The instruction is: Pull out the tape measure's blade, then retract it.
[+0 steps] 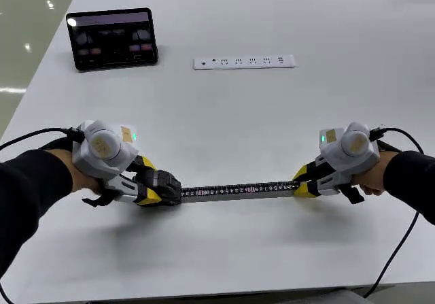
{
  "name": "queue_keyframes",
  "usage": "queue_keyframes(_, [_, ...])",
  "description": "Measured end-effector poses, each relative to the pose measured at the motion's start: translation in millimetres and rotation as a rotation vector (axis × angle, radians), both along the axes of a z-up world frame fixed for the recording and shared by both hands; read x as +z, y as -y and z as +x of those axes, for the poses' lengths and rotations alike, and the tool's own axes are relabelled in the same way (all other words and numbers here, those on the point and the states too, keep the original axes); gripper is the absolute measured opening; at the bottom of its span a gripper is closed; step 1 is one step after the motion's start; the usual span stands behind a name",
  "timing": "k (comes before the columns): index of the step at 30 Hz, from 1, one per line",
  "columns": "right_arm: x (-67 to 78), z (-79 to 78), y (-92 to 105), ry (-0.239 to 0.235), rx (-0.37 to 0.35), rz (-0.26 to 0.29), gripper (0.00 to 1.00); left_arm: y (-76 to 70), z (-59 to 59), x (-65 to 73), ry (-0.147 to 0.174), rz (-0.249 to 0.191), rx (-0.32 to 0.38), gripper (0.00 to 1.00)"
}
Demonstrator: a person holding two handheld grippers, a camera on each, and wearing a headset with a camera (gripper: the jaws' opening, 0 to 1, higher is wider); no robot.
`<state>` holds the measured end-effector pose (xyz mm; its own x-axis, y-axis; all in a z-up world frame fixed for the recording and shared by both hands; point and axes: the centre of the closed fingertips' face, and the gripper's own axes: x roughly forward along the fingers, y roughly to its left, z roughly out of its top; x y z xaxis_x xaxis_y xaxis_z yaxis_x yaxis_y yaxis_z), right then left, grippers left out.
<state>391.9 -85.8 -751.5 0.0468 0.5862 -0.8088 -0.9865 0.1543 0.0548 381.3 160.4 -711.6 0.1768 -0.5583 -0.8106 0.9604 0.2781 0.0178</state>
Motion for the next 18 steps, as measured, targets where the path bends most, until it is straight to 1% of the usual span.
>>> queue_keyframes(7, [-0.5, 0.0, 0.0, -0.005, 0.001, 0.000, 0.10, 0.2, 0.1, -0.2, 0.000, -0.015, 0.011, 0.31])
queue_keyframes(11, [-0.7, 0.2, 0.0, -0.003, -0.003, 0.005, 0.10, 0.2, 0.5, -0.1, -0.003, -0.017, 0.014, 0.31])
queue_keyframes(12, [-0.7, 0.3, -0.1, -0.001, -0.003, 0.005, 0.10, 0.7, 0.7, 0.3, -0.012, -0.011, 0.018, 0.31])
queue_keyframes(13, [-0.5, 0.4, -0.8, -0.001, -0.005, 0.006, 0.11, 0.0, 0.0, 0.8, -0.019, 0.009, 0.008, 0.31])
queue_keyframes(14, [-0.9, 2.0, -1.3, 0.004, -0.017, -0.008, 0.11, -0.8, -0.2, 1.6, -0.029, 0.031, -0.003, 0.31])
queue_keyframes(15, [-1.3, 5.3, 0.8, 0.012, -0.039, -0.030, 0.12, -0.3, 0.6, 1.5, -0.029, 0.035, -0.005, 0.31])
queue_keyframes(16, [-0.7, 5.9, -1.2, -0.002, -0.049, -0.028, 0.12, 0.8, 1.6, 1.1, -0.034, 0.032, -0.001, 0.32])
queue_keyframes(18, [-1.2, 5.2, -0.9, 0.011, -0.038, -0.035, 0.12, 0.8, 1.2, 0.6, -0.033, 0.027, -0.004, 0.32])
